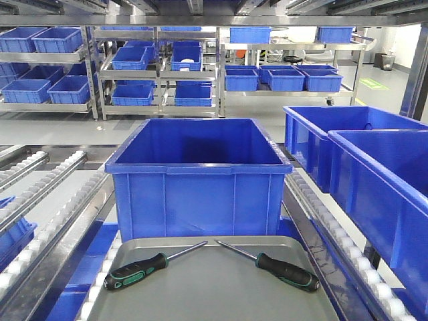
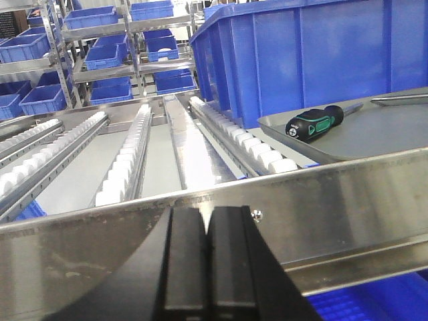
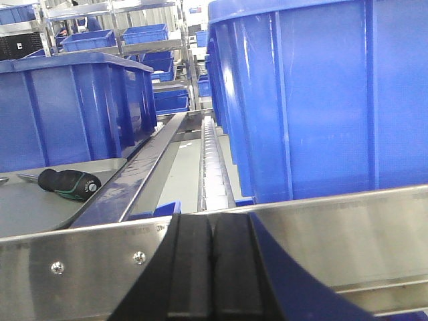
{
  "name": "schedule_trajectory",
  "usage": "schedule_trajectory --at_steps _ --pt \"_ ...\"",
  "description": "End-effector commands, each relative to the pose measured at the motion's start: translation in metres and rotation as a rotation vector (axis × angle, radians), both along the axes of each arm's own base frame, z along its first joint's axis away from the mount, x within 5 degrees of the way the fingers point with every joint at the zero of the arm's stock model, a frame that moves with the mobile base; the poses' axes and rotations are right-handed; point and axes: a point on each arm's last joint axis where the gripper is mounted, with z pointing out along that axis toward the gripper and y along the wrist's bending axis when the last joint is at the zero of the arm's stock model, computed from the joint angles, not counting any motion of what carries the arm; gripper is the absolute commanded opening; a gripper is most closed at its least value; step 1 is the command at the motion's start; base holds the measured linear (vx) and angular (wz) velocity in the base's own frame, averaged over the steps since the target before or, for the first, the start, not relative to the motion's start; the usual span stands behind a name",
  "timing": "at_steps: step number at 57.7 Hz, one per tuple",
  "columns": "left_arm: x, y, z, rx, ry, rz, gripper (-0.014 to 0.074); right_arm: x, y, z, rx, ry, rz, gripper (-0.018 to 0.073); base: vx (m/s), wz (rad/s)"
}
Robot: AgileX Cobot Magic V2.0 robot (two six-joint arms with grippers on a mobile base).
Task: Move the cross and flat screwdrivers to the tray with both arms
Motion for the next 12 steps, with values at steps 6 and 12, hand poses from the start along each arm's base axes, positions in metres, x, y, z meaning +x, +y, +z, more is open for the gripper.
schedule_trajectory --at_steps 6,12 --pt "0.0011 0.0008 -0.0035 -0.015 -0.046 0.011 -0.0001 -0.0004 0.0001 0.0021 -0.016 -0.075 -0.001 -0.0009 0.0 0.0" --pt "0.0011 0.0008 -0.0038 -0.015 -0.044 0.01 -0.0001 -0.0004 0.0001 0.0021 -0.016 -0.075 -0.001 -0.0009 0.0 0.0"
